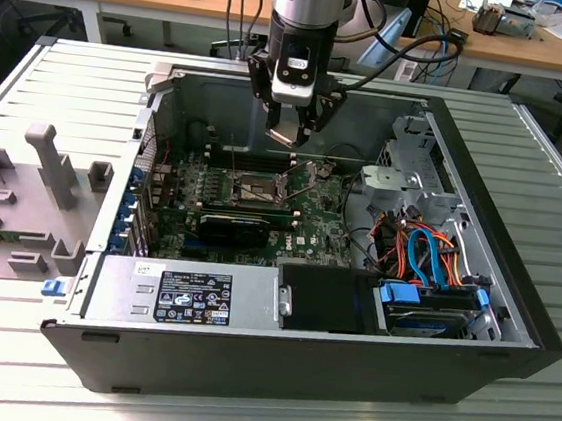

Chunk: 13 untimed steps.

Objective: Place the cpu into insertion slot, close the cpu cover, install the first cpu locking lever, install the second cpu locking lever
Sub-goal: 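Place the cpu into insertion slot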

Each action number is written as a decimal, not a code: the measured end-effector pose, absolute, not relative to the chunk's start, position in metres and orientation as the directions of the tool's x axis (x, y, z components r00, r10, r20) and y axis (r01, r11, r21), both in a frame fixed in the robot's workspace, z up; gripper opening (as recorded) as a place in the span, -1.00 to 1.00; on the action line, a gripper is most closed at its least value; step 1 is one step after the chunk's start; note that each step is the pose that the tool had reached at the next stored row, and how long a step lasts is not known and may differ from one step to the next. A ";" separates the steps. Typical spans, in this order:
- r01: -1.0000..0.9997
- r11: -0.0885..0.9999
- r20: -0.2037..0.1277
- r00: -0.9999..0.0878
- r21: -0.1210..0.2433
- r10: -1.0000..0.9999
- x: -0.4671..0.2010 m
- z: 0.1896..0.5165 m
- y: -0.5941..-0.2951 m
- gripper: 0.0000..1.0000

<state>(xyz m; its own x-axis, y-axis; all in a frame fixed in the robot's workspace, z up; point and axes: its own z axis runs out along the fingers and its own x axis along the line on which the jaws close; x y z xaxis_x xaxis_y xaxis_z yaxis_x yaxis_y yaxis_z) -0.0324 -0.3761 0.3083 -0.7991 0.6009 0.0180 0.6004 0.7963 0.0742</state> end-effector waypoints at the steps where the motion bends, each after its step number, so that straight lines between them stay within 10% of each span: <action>1: 0.602 0.795 0.018 -0.798 0.074 0.603 -0.032 0.308 -0.376 0.08; 13: 0.613 0.787 0.018 -0.790 0.074 0.613 -0.032 0.308 -0.376 0.08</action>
<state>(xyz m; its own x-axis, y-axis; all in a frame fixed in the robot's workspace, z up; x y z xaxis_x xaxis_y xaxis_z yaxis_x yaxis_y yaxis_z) -0.0324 -0.3761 0.3083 -0.7896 0.6134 0.0179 0.6128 0.7867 0.0741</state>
